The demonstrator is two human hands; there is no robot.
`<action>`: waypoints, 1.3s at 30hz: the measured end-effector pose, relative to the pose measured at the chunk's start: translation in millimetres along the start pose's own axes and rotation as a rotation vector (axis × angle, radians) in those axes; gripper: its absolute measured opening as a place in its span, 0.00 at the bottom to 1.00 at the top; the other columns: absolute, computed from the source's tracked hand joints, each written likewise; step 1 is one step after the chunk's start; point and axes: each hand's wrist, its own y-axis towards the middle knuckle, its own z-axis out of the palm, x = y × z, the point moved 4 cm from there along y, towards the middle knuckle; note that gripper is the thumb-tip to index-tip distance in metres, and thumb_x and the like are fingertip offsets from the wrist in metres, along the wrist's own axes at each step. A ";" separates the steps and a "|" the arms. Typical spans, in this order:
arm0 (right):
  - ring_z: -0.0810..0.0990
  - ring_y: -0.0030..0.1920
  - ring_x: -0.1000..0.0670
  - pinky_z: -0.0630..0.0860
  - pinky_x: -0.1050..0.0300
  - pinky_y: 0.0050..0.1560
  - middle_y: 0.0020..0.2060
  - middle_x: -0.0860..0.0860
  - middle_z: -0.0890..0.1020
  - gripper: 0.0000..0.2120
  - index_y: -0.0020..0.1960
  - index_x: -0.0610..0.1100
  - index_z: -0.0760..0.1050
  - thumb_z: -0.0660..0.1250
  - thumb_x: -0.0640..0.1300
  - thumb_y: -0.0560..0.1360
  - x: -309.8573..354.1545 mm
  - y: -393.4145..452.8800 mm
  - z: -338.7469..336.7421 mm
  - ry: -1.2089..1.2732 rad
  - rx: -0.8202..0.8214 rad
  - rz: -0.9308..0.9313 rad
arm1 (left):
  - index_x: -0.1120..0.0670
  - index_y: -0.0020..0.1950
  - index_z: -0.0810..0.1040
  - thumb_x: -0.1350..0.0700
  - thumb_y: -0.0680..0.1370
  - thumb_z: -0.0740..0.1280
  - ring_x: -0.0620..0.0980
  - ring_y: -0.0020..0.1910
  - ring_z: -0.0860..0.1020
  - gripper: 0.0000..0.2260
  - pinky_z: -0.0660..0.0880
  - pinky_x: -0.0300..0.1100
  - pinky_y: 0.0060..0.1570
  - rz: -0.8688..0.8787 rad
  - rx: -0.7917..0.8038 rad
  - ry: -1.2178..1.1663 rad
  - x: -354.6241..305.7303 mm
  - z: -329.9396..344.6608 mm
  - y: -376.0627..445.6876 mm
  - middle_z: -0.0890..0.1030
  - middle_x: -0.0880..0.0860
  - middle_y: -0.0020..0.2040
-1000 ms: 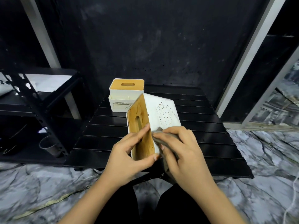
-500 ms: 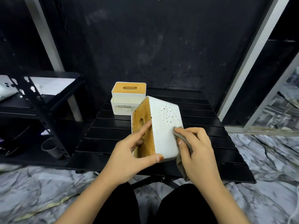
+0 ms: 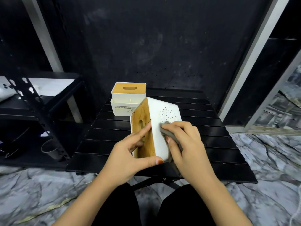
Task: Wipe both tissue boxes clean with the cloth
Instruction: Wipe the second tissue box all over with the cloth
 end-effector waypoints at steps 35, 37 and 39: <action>0.65 0.48 0.53 0.63 0.70 0.45 0.50 0.59 0.68 0.16 0.59 0.48 0.76 0.58 0.41 0.74 -20.8 6.3 -4.2 -0.118 -0.067 0.052 | 0.28 0.59 0.73 0.44 0.60 0.77 0.47 0.54 0.80 0.30 0.75 0.40 0.57 -0.021 -0.068 -0.151 -7.8 3.5 0.4 0.79 0.44 0.60; 0.64 0.48 0.56 0.64 0.70 0.45 0.51 0.61 0.67 0.17 0.60 0.48 0.76 0.57 0.42 0.74 -19.7 3.2 -4.0 -0.110 -0.065 0.057 | 0.28 0.53 0.76 0.45 0.62 0.78 0.46 0.51 0.82 0.24 0.76 0.35 0.53 -0.053 -0.145 -0.221 -11.6 2.6 3.0 0.81 0.50 0.57; 0.64 0.48 0.56 0.64 0.69 0.46 0.51 0.61 0.67 0.17 0.60 0.48 0.75 0.57 0.43 0.74 -18.1 -0.3 -3.5 -0.106 -0.065 0.054 | 0.29 0.53 0.76 0.48 0.62 0.75 0.49 0.50 0.82 0.23 0.77 0.33 0.51 -0.072 -0.165 -0.237 -12.7 2.1 5.0 0.81 0.53 0.56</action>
